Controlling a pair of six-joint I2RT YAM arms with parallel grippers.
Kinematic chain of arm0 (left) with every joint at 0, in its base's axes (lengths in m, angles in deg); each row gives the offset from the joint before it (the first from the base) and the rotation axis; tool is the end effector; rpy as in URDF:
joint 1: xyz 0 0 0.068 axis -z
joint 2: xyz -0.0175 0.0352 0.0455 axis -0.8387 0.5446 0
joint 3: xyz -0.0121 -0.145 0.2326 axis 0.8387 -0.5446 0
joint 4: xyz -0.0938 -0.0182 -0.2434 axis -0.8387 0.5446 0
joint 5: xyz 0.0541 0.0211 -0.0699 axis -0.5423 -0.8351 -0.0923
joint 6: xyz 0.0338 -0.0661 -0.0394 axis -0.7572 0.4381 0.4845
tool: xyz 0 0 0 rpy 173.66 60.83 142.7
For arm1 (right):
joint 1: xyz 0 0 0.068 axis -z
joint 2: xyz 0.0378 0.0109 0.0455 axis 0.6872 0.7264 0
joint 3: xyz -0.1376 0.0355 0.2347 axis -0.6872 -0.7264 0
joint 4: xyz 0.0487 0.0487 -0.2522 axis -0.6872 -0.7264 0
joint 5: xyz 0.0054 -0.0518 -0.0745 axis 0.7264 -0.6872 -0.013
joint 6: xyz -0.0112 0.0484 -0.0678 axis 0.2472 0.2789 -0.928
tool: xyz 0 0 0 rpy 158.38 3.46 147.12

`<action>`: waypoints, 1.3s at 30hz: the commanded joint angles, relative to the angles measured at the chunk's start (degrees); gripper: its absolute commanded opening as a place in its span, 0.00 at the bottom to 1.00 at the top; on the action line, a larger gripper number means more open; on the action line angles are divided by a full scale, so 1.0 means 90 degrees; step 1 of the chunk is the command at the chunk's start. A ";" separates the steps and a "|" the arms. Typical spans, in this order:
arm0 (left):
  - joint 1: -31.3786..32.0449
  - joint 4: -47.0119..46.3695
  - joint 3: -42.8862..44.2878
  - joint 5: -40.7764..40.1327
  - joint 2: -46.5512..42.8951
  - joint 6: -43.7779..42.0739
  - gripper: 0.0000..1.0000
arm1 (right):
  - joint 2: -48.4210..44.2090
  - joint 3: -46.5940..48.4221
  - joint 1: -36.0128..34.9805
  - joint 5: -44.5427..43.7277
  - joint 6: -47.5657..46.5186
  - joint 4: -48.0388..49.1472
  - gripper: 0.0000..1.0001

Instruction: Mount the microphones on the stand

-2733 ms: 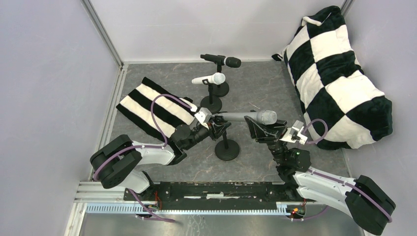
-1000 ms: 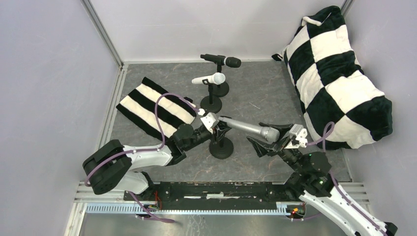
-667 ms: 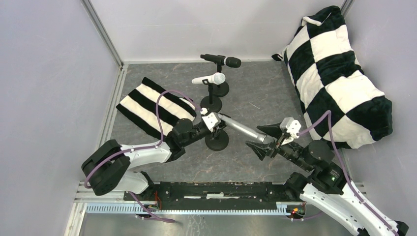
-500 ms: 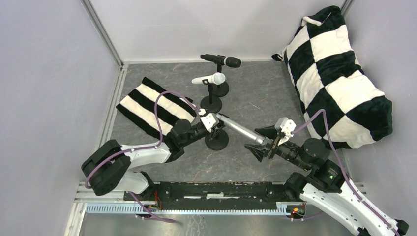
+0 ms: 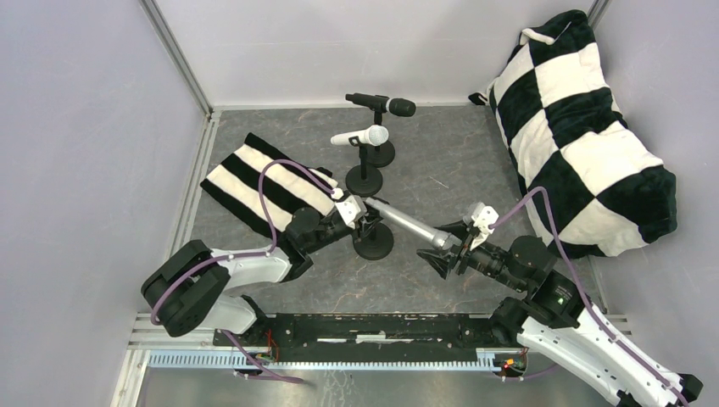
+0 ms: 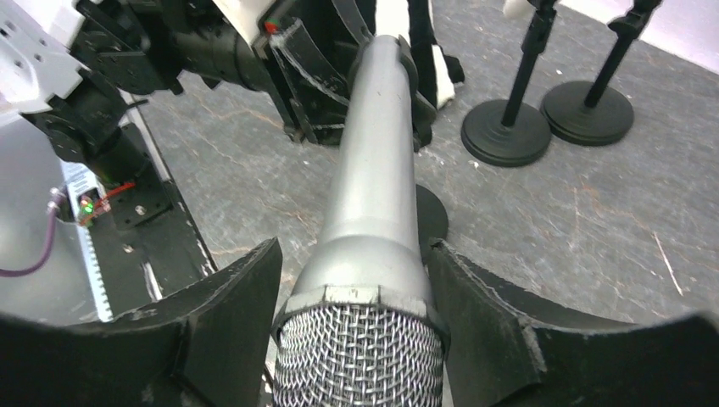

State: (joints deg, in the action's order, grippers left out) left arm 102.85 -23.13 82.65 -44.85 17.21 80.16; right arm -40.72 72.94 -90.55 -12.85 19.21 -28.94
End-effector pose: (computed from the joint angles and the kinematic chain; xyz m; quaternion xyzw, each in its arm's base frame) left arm 0.1975 -0.2328 0.2219 0.3936 0.5591 -0.3286 0.6515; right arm 0.0927 0.1169 0.2978 -0.2985 0.6803 0.3598 0.5645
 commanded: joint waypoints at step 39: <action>0.0014 -0.3568 -0.0152 -0.1151 0.1936 0.1378 0.61 | 0.1302 0.1441 -0.0016 -0.1071 0.1006 -0.0672 0.00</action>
State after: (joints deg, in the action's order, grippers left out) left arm 102.63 -49.88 78.84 -52.11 32.88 92.34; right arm -30.34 82.29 -91.03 -19.06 26.29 -31.71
